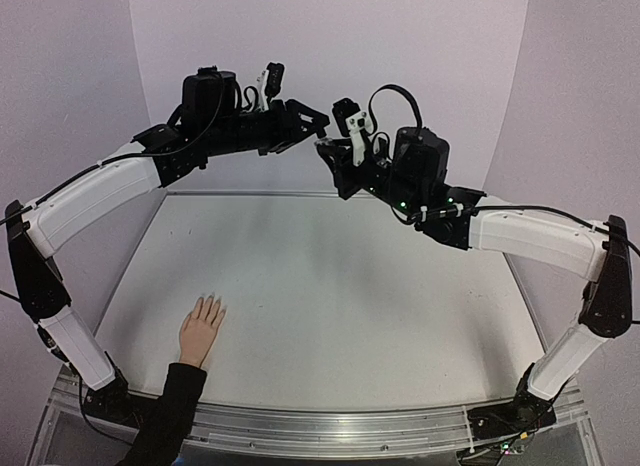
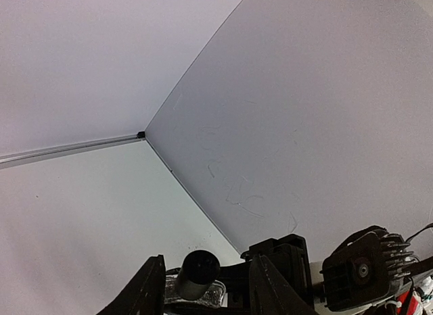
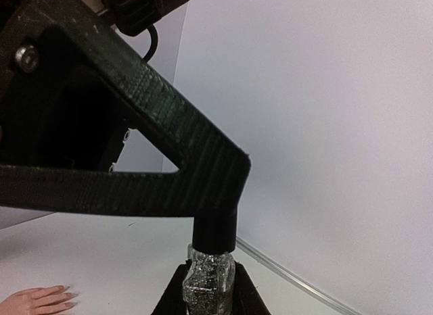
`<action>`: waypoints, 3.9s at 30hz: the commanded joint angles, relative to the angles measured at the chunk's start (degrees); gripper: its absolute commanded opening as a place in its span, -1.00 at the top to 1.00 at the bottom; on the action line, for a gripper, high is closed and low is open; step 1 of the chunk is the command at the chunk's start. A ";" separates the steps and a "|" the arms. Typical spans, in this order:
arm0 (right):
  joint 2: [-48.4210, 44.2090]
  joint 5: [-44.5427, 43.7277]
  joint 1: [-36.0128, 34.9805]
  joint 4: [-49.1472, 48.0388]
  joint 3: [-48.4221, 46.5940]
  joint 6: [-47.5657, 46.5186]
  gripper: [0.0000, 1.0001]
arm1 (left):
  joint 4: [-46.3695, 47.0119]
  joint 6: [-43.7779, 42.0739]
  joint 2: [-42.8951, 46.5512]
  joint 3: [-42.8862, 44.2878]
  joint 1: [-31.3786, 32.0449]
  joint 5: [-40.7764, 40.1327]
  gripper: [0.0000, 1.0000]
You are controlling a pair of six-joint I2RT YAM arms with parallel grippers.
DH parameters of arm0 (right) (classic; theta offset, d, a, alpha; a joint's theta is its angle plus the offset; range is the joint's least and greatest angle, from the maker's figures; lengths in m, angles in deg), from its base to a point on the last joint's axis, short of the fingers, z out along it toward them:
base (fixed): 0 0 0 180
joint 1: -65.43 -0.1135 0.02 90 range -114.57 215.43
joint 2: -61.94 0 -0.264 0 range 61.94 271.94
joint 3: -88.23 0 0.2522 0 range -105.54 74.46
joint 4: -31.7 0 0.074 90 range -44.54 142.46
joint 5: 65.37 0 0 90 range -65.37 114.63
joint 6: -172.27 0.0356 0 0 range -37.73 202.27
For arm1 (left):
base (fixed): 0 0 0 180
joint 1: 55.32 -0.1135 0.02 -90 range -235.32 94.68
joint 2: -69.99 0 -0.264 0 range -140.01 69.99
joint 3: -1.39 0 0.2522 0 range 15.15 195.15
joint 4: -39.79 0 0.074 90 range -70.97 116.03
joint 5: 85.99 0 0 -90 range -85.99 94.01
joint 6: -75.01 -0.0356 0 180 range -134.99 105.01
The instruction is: Paint the nails
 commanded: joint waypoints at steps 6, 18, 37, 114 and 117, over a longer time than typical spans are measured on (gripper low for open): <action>0.48 -1.23 -0.50 -1.22 -3.03 -0.57 1.00 | 3.05 -0.19 0.02 1.37 0.36 2.69 0.37; -1.38 11.05 0.10 -1.03 -4.04 1.19 1.00 | 7.12 -6.02 -0.67 -3.58 0.53 27.95 0.82; -5.66 46.66 7.08 -11.45 1.87 16.52 1.00 | 6.78 -19.06 8.71 -9.81 -2.36 32.58 -0.10; -4.82 24.91 6.81 -2.39 1.00 9.93 1.00 | 5.60 -13.33 14.00 -9.97 1.23 6.20 -0.77; -3.73 13.09 4.93 -0.86 0.70 6.59 1.00 | 1.62 -9.06 12.86 -7.38 1.15 -3.95 -0.75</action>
